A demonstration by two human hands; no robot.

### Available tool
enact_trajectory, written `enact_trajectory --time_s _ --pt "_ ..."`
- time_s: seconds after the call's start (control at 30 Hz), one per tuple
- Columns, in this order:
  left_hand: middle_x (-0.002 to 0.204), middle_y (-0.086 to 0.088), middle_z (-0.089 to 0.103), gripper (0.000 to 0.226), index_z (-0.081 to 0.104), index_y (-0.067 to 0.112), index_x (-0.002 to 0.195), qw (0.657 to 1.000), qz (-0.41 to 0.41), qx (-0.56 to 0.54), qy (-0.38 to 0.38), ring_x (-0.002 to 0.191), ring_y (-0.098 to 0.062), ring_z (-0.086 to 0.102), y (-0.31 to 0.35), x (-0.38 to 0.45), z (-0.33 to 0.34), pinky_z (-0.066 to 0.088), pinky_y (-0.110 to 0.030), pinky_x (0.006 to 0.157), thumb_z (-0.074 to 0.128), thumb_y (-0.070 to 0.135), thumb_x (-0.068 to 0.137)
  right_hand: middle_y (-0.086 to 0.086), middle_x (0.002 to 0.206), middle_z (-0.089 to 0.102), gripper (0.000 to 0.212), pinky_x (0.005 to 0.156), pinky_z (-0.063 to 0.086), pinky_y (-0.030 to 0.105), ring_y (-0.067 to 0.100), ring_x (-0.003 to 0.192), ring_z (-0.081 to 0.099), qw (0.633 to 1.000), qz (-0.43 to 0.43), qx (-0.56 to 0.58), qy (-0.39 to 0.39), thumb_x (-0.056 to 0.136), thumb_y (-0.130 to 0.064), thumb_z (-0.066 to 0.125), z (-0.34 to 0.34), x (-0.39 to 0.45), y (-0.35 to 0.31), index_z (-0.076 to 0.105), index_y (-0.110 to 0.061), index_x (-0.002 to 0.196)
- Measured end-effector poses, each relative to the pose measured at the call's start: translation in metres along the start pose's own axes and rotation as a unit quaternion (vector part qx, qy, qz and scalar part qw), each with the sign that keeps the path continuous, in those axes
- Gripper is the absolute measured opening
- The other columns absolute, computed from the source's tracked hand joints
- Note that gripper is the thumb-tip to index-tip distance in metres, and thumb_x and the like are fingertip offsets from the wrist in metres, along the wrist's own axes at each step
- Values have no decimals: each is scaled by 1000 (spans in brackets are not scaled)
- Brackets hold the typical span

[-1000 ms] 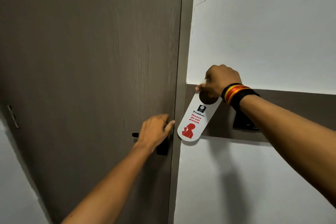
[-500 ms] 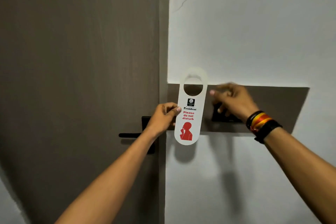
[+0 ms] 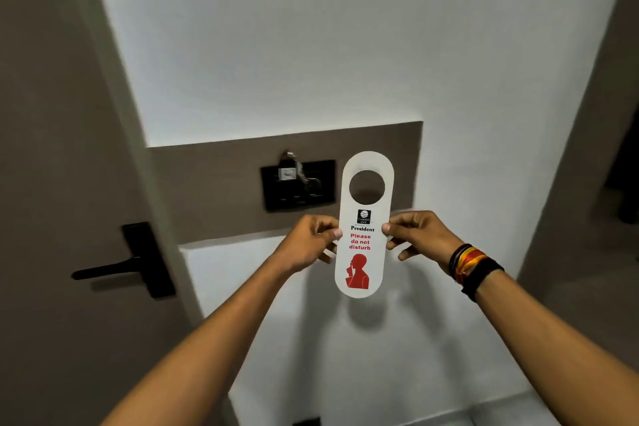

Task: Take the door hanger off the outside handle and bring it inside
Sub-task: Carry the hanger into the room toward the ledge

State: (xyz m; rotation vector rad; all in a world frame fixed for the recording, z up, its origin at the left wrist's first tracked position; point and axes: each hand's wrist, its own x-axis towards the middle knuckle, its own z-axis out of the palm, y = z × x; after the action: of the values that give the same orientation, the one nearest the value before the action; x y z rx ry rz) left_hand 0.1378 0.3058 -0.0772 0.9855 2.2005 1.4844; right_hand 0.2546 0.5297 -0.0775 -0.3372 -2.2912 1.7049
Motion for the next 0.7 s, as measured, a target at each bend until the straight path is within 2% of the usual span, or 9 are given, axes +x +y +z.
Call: enact_trajectory --time_s 0.13,0.27,0.37,0.5,0.6,0.7 --pt "107 -11 80 20 75 6 109 999 -27 23 -26 94 -33 76 2 45 110 64 -46 80 57 15 105 -4 80 79 13 56 59 24 11 72 72 999 45 6 20 97 -20 71 -95 -6 69 80 -11 97" --pt "107 -5 80 19 75 9 108 996 -55 36 -66 89 -24 78 -2 95 233 64 -37 77 59 19 104 6 86 77 17 53 59 25 19 77 70 992 115 24 54 96 -17 72 -191 -22 150 77 -3 104" --pt "106 -5 80 18 75 9 107 992 -84 34 -83 88 -23 78 -4 126 323 63 -31 72 60 20 104 7 82 78 18 50 58 23 18 69 68 981 166 40 94 96 -12 71 -256 -37 204 75 4 104" --pt "107 -5 80 16 74 11 106 990 -110 19 -90 80 -17 76 -6 153 419 60 -25 65 62 22 103 1 79 80 11 52 58 18 11 63 73 969 208 39 130 96 -17 71 -320 -58 255 78 -9 94" --pt "114 -7 79 19 74 11 111 988 -111 20 -101 89 -24 78 -8 174 478 64 -34 77 64 24 102 -7 76 80 4 53 58 19 11 68 73 952 244 59 176 93 -20 75 -360 -67 293 78 -19 90" --pt "119 -9 78 21 74 11 115 986 -119 15 -120 98 -31 77 -14 190 525 64 -44 88 63 22 102 -5 79 79 2 54 57 20 15 73 72 934 283 69 208 91 -23 77 -388 -70 327 77 -21 90"
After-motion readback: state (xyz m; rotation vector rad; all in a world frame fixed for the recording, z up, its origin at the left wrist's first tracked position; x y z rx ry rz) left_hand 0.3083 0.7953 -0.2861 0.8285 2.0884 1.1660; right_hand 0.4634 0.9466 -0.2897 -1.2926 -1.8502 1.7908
